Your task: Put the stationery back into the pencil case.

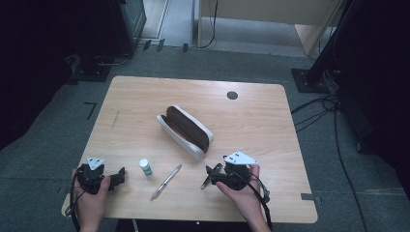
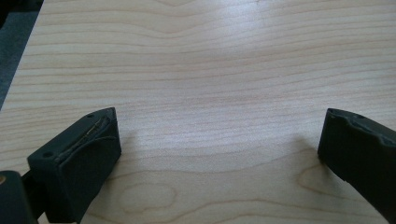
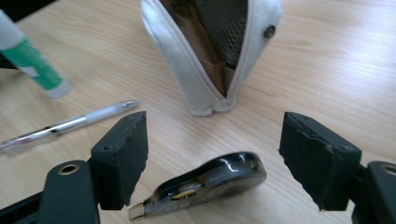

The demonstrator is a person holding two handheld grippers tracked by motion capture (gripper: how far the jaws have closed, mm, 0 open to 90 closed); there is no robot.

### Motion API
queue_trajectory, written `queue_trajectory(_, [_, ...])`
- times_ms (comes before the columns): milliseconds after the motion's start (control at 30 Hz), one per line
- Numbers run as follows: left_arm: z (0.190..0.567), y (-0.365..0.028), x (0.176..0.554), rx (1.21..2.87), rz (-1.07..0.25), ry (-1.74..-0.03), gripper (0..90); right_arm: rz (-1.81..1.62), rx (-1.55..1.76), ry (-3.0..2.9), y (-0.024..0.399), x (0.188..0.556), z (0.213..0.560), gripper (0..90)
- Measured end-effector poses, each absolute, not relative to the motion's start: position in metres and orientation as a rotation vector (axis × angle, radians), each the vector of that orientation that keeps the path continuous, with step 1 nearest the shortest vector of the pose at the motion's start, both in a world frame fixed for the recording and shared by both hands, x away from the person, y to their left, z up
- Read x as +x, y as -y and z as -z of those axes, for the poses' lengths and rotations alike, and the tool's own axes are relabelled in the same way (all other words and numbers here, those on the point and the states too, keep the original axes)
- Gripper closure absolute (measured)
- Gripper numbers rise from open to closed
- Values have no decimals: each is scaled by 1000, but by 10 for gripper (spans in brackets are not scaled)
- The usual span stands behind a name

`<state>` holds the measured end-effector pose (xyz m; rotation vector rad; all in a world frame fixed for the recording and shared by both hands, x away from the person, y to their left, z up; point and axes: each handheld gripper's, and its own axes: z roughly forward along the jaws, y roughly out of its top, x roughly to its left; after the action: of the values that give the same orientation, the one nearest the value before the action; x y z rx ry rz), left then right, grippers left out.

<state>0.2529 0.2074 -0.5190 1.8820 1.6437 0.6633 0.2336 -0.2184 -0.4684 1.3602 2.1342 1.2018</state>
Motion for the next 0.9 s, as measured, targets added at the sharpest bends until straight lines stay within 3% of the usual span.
queue_trajectory(467, [519, -207, 253, 1885, -663, -1641, 0, -1065, 1573, -1960, 200, 222, 492, 189])
queue_trajectory(900, [519, -207, 253, 1888, -661, -1638, 0, -1046, 1593, -1974, 188, 216, 508, 199])
